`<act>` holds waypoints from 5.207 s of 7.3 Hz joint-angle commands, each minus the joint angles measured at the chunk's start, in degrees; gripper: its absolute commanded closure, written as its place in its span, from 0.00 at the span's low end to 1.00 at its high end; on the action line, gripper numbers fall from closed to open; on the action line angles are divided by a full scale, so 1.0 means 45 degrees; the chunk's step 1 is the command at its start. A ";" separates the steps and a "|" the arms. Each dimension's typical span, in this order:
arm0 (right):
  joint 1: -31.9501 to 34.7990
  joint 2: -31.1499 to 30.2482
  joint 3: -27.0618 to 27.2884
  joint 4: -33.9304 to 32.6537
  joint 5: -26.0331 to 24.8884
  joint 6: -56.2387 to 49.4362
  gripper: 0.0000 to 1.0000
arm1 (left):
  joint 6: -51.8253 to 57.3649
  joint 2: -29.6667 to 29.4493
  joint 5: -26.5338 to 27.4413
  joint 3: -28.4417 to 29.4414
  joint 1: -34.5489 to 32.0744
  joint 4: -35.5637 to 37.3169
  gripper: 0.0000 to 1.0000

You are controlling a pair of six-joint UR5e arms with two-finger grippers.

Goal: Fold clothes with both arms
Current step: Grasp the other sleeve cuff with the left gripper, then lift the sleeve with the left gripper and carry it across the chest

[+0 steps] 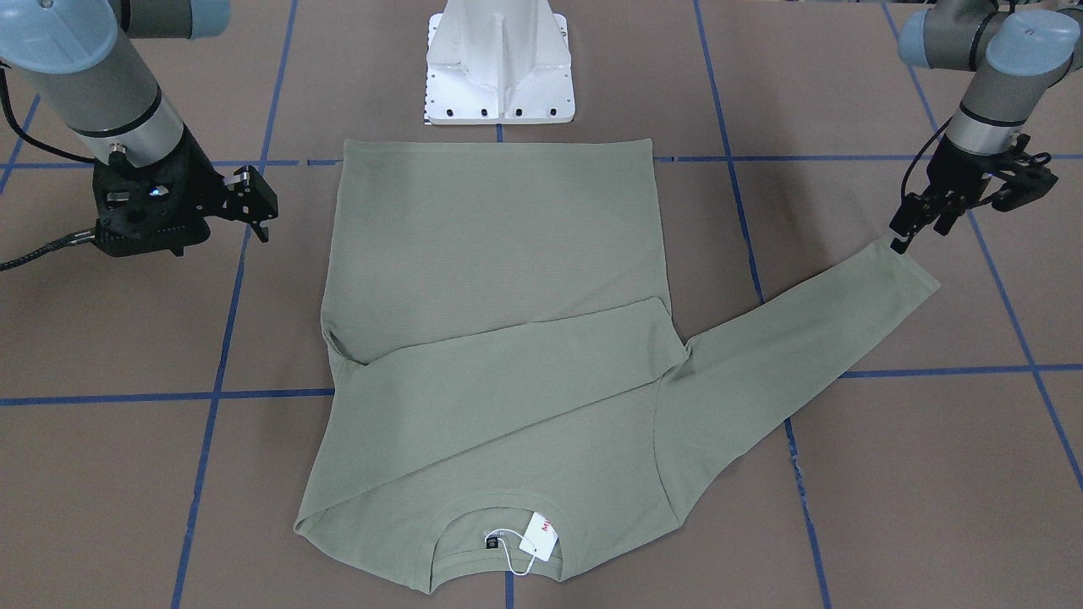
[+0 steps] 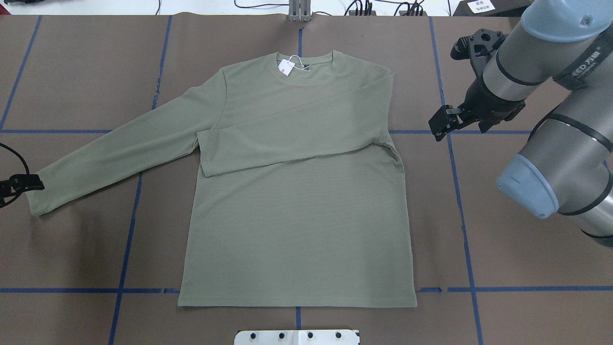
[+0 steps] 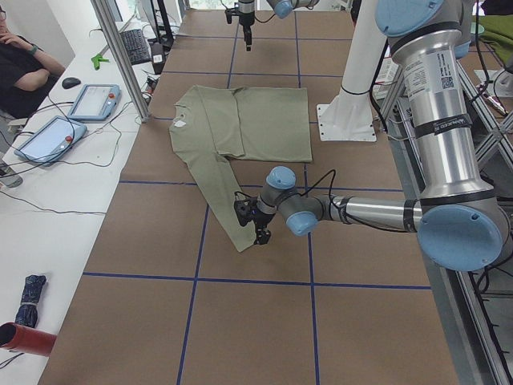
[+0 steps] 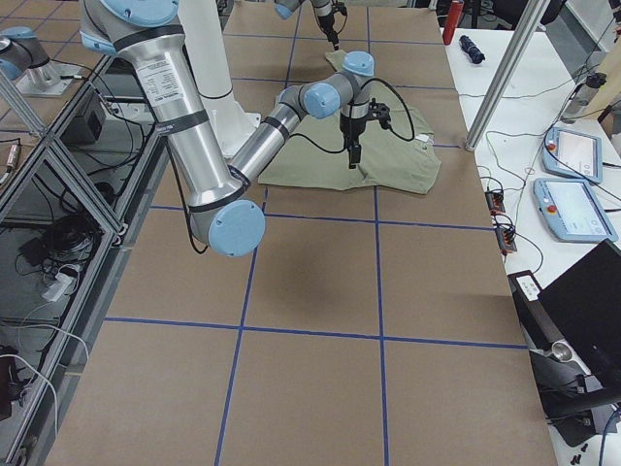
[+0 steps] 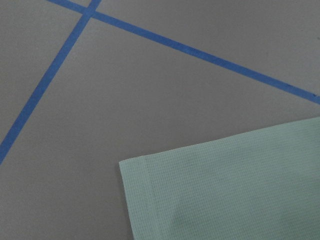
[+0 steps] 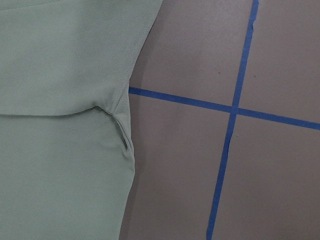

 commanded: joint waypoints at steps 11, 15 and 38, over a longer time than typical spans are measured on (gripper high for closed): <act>-0.0040 0.0096 0.0000 0.0000 -0.0056 0.0210 0.00 | 0.0024 -0.0531 0.0413 0.1104 0.0408 -0.0311 0.01; -0.0040 0.0096 0.0000 0.0000 -0.0056 0.0210 0.00 | 0.0005 -0.0492 0.0413 0.1201 0.0428 -0.0311 0.02; 0.0525 -0.2829 0.2029 0.0000 0.0003 0.0054 0.00 | -0.0483 -0.9521 -0.0700 0.0685 0.0235 0.7443 1.00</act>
